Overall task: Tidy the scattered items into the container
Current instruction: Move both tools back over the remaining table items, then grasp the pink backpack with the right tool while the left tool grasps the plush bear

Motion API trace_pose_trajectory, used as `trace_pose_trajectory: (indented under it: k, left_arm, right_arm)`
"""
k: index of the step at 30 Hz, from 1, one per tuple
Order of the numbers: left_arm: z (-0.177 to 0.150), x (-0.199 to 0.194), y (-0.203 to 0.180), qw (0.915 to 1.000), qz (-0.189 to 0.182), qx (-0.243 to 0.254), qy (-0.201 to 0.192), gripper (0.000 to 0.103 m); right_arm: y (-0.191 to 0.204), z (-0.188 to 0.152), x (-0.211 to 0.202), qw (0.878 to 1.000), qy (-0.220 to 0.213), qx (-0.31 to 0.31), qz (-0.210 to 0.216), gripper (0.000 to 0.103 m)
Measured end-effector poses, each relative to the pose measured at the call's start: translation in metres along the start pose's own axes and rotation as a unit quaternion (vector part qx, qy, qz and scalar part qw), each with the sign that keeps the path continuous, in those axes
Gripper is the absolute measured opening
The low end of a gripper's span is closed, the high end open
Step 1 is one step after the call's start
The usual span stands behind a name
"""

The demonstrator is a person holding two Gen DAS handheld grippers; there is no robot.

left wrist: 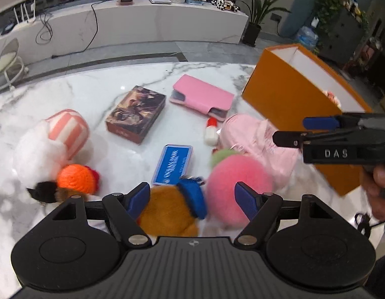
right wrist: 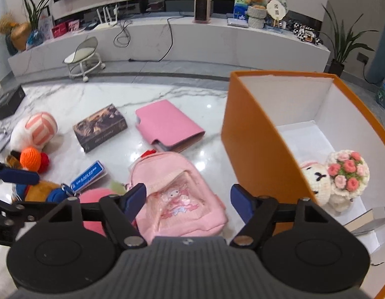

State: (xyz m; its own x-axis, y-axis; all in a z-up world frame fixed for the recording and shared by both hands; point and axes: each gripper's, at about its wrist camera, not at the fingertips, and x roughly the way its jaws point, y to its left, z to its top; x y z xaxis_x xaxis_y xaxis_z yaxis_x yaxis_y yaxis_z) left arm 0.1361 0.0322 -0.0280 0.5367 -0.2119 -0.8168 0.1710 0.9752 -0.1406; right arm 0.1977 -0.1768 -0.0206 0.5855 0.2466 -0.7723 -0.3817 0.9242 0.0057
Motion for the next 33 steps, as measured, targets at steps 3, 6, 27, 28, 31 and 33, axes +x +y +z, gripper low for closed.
trace_pose_trajectory:
  k: [3,6,27,28,31,33]
  left_arm:
    - [-0.007,-0.003,0.001,0.9979,0.029,0.057,0.000,0.088]
    - [-0.015,-0.002,0.002,0.9931,0.042,0.109,0.008,0.088]
    - [-0.030,0.044,-0.009,0.9729,0.048,0.219,0.054,0.090]
    - [-0.029,0.044,-0.008,0.9750,0.043,0.211,0.055,0.090]
    - [-0.025,0.047,-0.002,0.9821,0.026,0.177,0.060,0.091]
    - [-0.024,0.049,0.004,0.9862,0.017,0.152,0.064,0.094]
  right_arm:
    - [0.004,-0.001,0.007,1.000,0.010,-0.004,0.001,0.078]
    - [0.007,-0.003,0.011,1.000,0.016,-0.007,-0.001,0.079]
    - [0.017,-0.008,0.036,0.999,0.030,-0.029,-0.003,0.089]
    - [0.018,-0.009,0.038,0.999,0.029,-0.036,-0.006,0.091]
    - [0.024,-0.011,0.044,0.998,0.027,-0.056,-0.018,0.093]
    - [0.026,-0.012,0.047,0.997,0.024,-0.065,-0.023,0.094]
